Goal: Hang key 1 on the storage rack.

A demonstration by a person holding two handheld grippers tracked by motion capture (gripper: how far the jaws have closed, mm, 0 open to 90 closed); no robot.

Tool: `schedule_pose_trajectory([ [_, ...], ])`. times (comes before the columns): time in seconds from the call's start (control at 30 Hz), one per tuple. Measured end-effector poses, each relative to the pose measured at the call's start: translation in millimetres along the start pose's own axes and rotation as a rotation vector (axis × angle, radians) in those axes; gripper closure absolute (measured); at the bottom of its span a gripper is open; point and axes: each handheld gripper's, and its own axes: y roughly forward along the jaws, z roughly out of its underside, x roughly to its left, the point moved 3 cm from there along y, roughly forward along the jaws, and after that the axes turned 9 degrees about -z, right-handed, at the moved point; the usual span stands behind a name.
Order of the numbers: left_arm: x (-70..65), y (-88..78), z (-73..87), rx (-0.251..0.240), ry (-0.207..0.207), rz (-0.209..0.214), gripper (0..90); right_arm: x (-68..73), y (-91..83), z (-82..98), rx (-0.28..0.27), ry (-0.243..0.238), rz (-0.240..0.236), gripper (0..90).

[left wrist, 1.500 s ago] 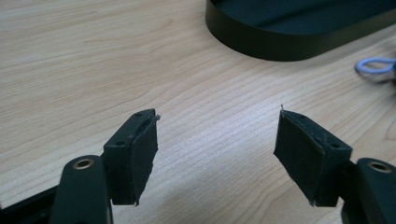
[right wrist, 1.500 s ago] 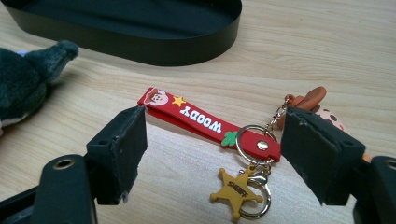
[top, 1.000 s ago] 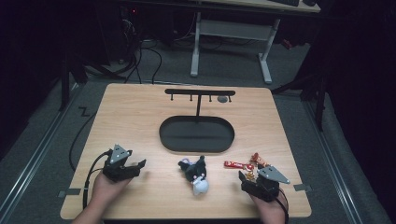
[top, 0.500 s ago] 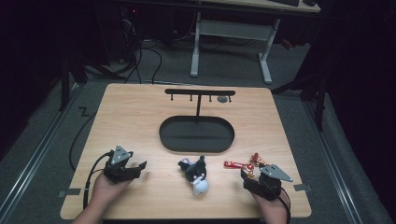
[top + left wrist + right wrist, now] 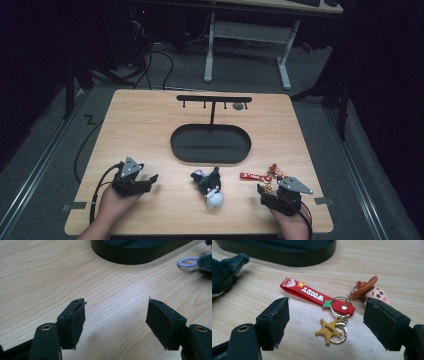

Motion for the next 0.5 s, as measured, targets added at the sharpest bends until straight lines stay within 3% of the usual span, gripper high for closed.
schedule_pose_trajectory([
  [0.5,-2.4,-0.3,0.2,0.007,0.010,0.010,32.0,-1.6,-12.7,3.9,0.047,-0.003,-0.005,21.1],
])
